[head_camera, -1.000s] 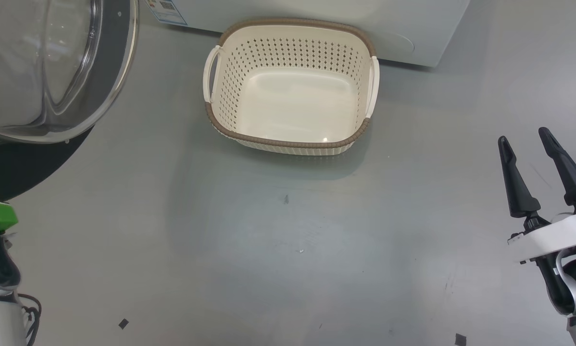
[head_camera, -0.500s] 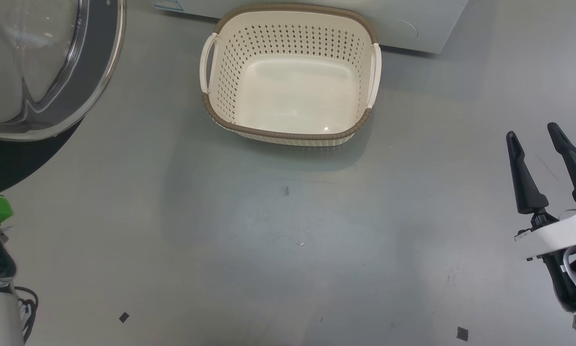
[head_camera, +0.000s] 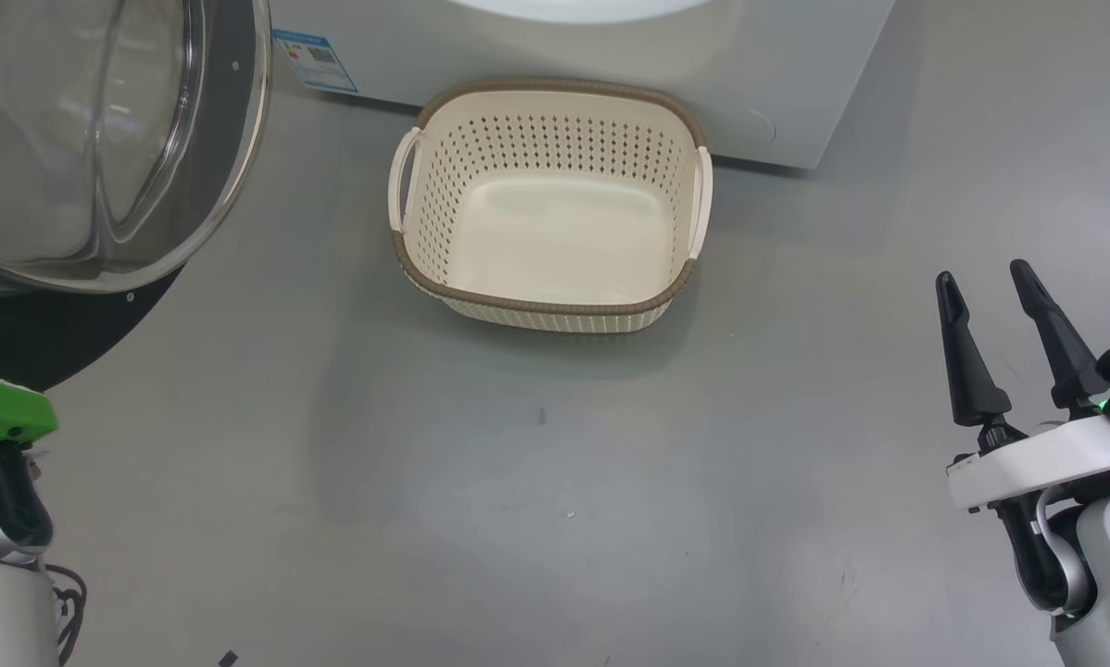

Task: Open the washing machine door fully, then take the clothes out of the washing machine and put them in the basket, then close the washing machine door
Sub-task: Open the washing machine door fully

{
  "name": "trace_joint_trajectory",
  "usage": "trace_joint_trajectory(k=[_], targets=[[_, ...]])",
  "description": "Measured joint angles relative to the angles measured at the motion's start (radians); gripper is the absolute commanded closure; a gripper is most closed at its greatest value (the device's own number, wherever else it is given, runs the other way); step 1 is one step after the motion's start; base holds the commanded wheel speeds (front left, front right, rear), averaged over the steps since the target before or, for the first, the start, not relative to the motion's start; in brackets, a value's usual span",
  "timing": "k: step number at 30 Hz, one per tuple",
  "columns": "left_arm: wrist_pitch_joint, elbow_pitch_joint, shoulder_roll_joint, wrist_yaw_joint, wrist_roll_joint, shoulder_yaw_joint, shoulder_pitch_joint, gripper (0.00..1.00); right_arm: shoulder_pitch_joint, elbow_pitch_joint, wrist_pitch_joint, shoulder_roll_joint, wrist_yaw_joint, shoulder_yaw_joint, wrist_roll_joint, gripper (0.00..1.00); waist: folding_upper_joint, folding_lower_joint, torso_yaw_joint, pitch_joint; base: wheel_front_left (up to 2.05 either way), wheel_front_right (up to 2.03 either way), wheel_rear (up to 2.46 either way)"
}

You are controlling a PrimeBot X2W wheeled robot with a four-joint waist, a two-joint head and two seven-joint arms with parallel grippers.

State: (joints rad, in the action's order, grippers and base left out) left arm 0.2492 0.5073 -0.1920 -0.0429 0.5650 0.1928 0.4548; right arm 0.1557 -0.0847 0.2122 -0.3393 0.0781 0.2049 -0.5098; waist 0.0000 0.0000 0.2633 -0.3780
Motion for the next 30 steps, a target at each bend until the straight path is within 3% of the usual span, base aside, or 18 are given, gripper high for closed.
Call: trace_joint_trajectory(k=[17, 30], targets=[[0.000, -0.015, 0.044, 0.081, -0.087, -0.134, -0.153, 1.00, -0.017, -0.096, 0.024, 0.090, -0.009, -0.007, -0.020, 0.00, 0.0000, 0.0000, -0.065, 0.205, 0.00, 0.00, 0.00], [0.000, -0.094, 0.074, 0.102, -0.103, -0.173, -0.298, 1.00, -0.061, -0.119, 0.031, 0.119, -0.014, 0.011, -0.019, 0.00, 0.0000, 0.0000, -0.156, 0.326, 0.00, 0.00, 0.00]])
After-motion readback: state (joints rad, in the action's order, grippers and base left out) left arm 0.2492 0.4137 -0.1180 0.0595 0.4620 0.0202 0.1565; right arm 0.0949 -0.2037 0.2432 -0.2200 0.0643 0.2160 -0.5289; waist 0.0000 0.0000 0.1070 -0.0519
